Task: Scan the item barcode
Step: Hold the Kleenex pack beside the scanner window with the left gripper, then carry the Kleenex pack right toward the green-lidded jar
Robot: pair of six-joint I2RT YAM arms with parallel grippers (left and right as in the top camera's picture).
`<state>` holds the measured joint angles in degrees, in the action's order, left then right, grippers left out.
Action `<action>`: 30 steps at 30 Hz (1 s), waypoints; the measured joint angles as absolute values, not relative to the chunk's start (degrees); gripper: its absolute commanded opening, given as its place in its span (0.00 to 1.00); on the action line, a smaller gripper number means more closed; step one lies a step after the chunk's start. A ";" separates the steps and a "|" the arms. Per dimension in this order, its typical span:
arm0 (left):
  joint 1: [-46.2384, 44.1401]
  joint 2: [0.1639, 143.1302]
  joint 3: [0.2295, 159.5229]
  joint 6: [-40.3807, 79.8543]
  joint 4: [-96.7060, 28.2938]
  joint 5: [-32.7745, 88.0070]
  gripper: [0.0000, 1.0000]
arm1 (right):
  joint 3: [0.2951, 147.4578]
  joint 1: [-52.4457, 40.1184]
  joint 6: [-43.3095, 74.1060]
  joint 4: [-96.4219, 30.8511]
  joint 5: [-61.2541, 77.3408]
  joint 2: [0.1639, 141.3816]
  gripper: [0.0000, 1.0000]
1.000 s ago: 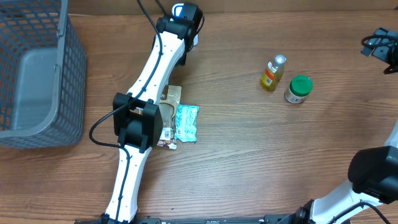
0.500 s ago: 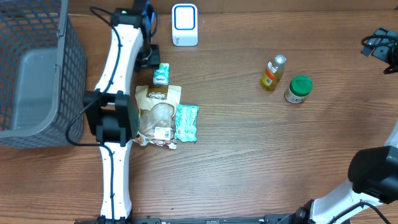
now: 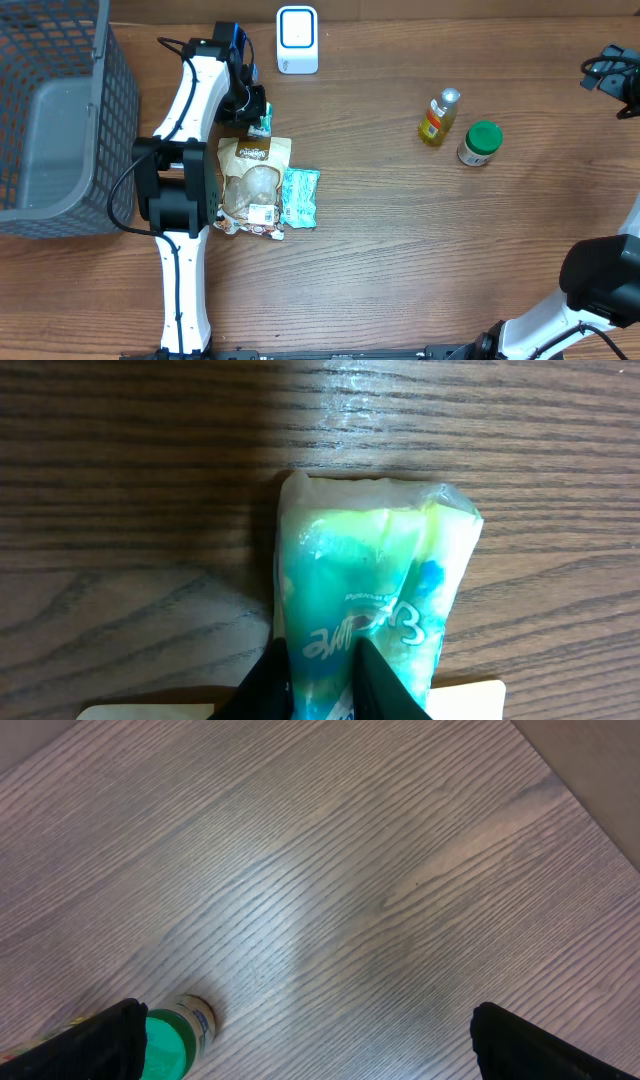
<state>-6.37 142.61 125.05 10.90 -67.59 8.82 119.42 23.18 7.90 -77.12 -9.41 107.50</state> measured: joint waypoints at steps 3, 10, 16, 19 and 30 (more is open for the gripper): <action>-5.89 142.61 125.03 10.74 -67.57 9.58 0.15 | 119.42 23.16 7.90 -77.12 -9.41 107.50 1.00; -4.36 142.61 125.12 8.05 -67.68 13.76 0.04 | 119.42 23.16 7.92 -77.12 -9.41 107.50 1.00; -2.44 144.20 129.54 4.12 -70.67 25.21 0.04 | 119.42 23.16 7.90 -77.10 -9.43 107.50 1.00; -2.24 144.51 135.52 4.14 -72.01 28.99 0.04 | 119.42 23.16 7.86 -77.12 -9.41 107.50 1.00; -8.93 144.49 156.62 14.17 -69.89 3.31 0.04 | 119.42 23.16 7.90 -77.12 -9.43 107.50 1.00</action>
